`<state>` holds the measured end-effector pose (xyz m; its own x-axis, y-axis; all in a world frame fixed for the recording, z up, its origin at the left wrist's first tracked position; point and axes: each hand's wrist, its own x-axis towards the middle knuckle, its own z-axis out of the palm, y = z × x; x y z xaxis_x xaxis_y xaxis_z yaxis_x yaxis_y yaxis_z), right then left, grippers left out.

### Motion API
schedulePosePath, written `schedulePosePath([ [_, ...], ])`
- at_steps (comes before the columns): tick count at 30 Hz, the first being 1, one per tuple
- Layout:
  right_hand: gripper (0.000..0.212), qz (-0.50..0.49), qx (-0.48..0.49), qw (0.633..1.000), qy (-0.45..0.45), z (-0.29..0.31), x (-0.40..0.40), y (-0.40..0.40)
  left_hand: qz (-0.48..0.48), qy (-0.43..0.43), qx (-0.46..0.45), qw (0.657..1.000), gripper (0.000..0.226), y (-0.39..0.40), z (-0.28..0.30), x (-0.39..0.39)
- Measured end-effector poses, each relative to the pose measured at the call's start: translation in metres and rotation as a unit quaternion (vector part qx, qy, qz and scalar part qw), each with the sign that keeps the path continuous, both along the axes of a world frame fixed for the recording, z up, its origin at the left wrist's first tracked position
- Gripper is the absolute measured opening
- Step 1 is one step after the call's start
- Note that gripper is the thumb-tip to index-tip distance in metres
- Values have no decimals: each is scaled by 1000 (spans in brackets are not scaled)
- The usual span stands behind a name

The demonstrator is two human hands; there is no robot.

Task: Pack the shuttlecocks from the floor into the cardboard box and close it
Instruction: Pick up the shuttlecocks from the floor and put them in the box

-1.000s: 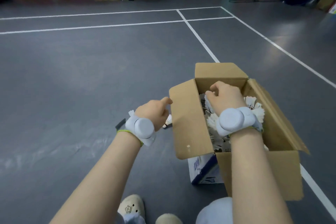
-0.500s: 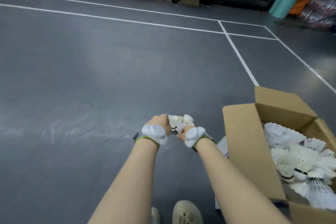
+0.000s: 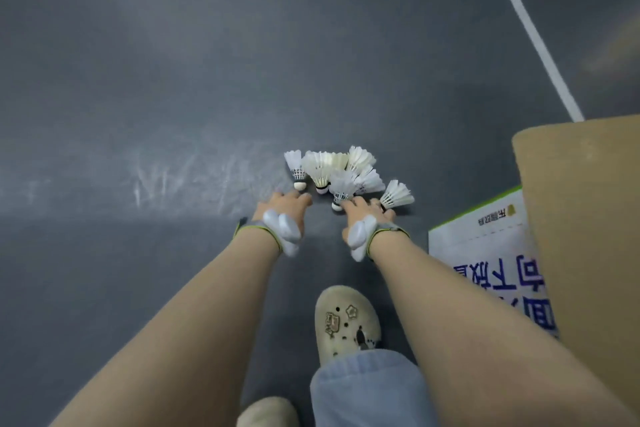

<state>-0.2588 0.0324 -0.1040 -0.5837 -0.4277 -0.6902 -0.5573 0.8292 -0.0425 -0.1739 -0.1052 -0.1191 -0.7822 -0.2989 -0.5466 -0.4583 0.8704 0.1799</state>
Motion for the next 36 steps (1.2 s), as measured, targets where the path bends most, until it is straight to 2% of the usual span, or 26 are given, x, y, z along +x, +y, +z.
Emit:
schedulePosePath([
  [8, 87, 6, -68, 996, 61, -45, -22, -1, 12, 57, -84, 995, 74, 8, -60, -42],
  [11, 92, -13, -69, 995, 73, -47, -31, -2, 57, 127, -120, 983, 66, 6, -61, -53],
  [13, 96, -11, -56, 996, 74, -49, -33, 0, 69, 160, -122, 977, 60, 6, -65, -57],
  [17, 110, -9, -40, 997, 62, -50, -34, -9, 62, 152, -96, 982, 67, 9, -72, -61],
  [19, 104, 7, -30, 998, 62, -52, -35, -16, 60, 137, -72, 986, 73, 9, -74, -65],
  [21, 87, -5, -29, 998, 60, -54, -35, -23, 42, 130, -53, 989, 81, 8, -75, -67],
  [27, 77, -136, -56, 989, 17, -59, -33, -41, 48, 121, -36, 991, 81, 8, -78, -72],
  [31, 73, -169, -81, 982, 0, -62, -37, -35, 30, 137, -49, 989, 69, 5, -80, -75],
  [34, 61, -208, -109, 972, -2, -65, -34, -30, 51, 142, -57, 987, 45, 3, -81, -77],
  [36, 58, -207, -119, 971, 19, -67, -32, -26, 60, 145, -66, 985, 40, 2, -80, -78],
])
